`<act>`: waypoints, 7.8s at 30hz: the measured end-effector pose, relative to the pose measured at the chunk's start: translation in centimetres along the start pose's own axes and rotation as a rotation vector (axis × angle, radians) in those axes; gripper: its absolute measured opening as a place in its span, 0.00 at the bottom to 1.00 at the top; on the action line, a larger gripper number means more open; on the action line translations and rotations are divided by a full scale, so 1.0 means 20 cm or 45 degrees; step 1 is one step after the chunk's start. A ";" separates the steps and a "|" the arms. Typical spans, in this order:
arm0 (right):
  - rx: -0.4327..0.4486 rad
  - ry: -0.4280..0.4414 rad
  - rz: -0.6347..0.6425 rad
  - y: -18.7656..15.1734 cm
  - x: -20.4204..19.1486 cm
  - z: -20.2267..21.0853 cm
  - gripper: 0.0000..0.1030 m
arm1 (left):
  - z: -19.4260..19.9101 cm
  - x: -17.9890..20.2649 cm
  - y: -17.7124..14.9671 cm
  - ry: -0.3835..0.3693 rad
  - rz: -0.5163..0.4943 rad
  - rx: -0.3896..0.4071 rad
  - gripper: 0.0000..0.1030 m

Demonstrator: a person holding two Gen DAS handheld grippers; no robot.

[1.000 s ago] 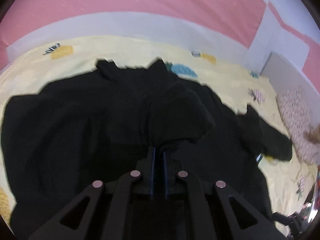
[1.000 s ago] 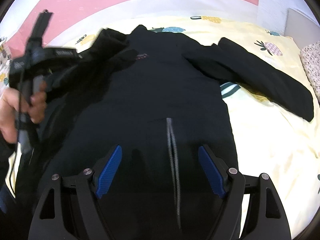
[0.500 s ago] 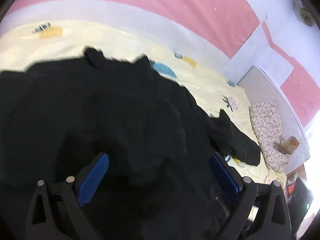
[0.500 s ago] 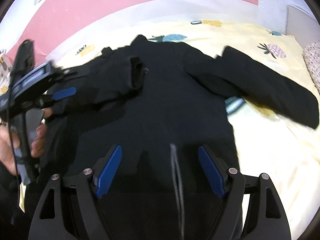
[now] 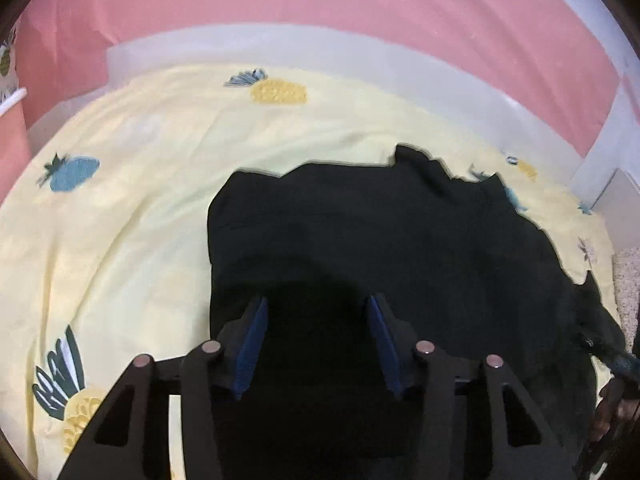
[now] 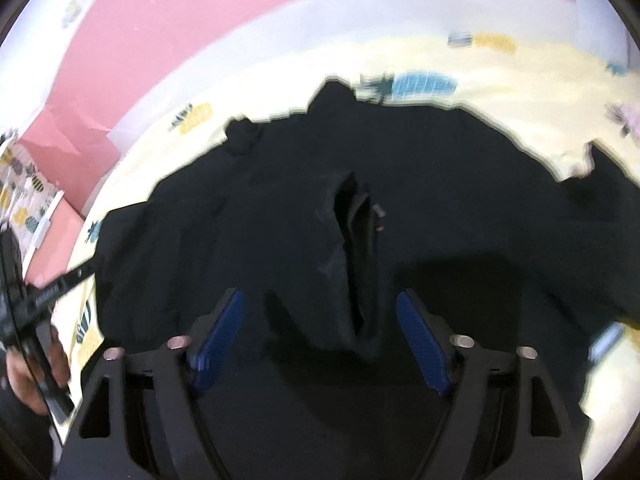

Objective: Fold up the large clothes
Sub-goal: 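Fold the held sleeve across the coat body with the left tool, then release the sleeve onto the coat and withdraw the left tool, then reach the right tool to the other sleeve cuff and grasp it, then fold the held sleeve across the coat body with the right tool, then release the sleeve onto the coat and withdraw the right tool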

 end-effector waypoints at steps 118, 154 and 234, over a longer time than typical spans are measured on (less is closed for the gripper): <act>0.228 -0.353 -0.803 -0.48 1.79 0.87 0.60 | 0.43 0.81 -0.69 -0.076 -0.257 -0.133 0.52; 0.667 -0.092 -0.190 0.44 0.43 1.45 0.10 | 0.57 0.42 -0.58 -0.081 -0.001 -0.019 0.52; 0.053 -0.216 0.014 0.03 0.55 0.02 0.26 | -0.39 0.54 -0.13 -0.006 -0.246 -0.021 0.27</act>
Point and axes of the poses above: each gripper's, at about its wrist camera, not at the fingertips, and z roughly against the way its jaws point, x to its right, y to its top, the point moved 6 cm from there along -z, roughly the way its jaws point, and after that the axes turned 1 degree about -y, right-handed, at the moved point
